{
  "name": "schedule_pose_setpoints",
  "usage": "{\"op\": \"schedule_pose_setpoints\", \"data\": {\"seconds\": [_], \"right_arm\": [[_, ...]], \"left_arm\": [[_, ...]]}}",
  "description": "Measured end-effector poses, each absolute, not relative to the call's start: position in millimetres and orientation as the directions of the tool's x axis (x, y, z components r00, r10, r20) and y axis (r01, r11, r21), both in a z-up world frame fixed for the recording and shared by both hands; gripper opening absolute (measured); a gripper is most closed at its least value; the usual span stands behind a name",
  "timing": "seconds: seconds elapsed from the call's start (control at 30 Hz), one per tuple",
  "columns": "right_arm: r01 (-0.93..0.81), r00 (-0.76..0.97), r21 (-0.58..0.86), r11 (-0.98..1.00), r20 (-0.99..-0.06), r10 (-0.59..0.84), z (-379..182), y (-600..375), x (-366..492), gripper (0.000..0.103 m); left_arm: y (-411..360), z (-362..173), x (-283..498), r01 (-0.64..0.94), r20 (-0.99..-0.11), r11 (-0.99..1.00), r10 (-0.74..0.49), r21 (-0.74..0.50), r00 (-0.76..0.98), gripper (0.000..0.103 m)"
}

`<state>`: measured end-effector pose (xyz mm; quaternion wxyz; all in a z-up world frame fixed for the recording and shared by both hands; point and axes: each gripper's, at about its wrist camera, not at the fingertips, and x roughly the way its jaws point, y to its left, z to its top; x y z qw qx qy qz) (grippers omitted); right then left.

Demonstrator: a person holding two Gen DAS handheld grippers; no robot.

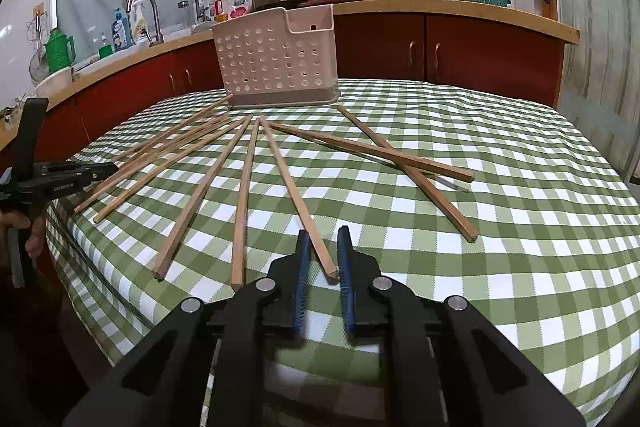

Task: Organize utensils
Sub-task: 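Lift the held chopsticks upright with both tools and carry them toward the utensil holder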

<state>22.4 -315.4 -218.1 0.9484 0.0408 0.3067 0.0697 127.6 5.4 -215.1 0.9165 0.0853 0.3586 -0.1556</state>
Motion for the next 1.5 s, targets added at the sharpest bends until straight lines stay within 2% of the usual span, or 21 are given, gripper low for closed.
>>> {"op": "schedule_pose_setpoints", "data": {"seconds": [0.13,0.67,0.97,1.5], "right_arm": [[-0.106,0.815,0.110,0.988,-0.559,0.150,-214.3,-312.4,20.1,0.006],[-0.097,0.883,0.085,0.992,-0.452,0.125,-168.5,-307.5,6.9,0.006],[-0.102,0.915,0.107,0.989,-0.379,0.135,-134.7,-305.0,5.9,0.006],[-0.102,0.940,0.116,0.988,-0.314,0.134,-88.3,-295.8,44.2,0.006]], "left_arm": [[4.5,-214.1,122.8,0.339,-0.672,0.939,-0.219,0.051,0.707,0.007],[2.3,-174.4,97.7,0.316,-0.536,0.945,-0.223,0.087,0.814,0.007],[5.8,-136.8,91.4,0.286,-0.414,0.953,-0.222,0.100,0.883,0.007],[-0.6,-78.6,136.2,0.288,-0.279,0.953,-0.251,0.099,0.927,0.006]]}}
